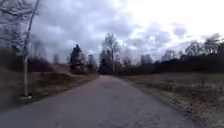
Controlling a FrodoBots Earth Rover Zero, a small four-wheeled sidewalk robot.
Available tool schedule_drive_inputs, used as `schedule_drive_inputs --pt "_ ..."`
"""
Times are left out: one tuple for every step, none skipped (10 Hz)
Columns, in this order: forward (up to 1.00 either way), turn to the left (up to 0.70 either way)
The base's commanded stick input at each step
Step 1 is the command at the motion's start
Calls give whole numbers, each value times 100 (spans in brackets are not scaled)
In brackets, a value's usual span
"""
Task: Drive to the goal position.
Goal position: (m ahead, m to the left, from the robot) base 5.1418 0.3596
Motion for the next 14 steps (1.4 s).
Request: schedule_drive_inputs --pt "50 0" --pt "50 0" --pt "50 0" --pt "50 0" --pt "50 0" --pt "50 0" --pt "50 0" --pt "50 0" --pt "50 0" --pt "50 0" --pt "50 0" --pt "50 0" --pt "50 0" --pt "50 0"
